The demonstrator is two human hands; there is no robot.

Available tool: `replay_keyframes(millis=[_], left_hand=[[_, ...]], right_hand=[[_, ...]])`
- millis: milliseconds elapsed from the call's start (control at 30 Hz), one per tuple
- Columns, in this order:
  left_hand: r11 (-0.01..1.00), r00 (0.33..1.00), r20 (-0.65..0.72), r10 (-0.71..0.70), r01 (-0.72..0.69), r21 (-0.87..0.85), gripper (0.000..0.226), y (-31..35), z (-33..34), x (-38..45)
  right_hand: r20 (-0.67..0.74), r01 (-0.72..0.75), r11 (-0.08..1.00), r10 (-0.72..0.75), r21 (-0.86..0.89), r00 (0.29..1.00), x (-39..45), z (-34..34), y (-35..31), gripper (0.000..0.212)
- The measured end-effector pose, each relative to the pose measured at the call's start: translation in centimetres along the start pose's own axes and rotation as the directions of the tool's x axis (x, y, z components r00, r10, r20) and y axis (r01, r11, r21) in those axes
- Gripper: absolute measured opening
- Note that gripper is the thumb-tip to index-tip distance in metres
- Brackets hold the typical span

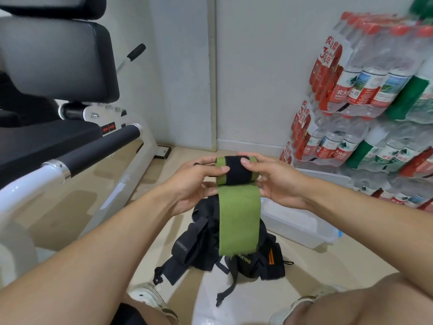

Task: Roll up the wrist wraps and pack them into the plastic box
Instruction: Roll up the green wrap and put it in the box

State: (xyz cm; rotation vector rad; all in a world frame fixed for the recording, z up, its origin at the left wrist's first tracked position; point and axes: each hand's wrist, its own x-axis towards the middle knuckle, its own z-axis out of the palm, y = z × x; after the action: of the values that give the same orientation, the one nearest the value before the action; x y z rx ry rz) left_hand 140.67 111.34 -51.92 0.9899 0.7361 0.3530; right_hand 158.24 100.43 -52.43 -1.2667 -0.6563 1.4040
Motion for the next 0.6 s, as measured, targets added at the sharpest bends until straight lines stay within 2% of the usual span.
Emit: replay_keyframes(millis=[367,600], left_hand=[[0.999,0.998,0.037,-0.045,0.044,0.030,0.032,-0.05,0.15,-0.31],[0.998,0.998,0.032,-0.058,0.057,0.016,0.034,0.24,0.25,-0.25]], right_hand=[[0.007,0.006,0.999,-0.006,-0.045,1.000,-0.03,-0.25,0.30,0.058],[0.028,-0.006,0.999,0.007,-0.052,1.000,0.05,-0.67,0.31,0.055]])
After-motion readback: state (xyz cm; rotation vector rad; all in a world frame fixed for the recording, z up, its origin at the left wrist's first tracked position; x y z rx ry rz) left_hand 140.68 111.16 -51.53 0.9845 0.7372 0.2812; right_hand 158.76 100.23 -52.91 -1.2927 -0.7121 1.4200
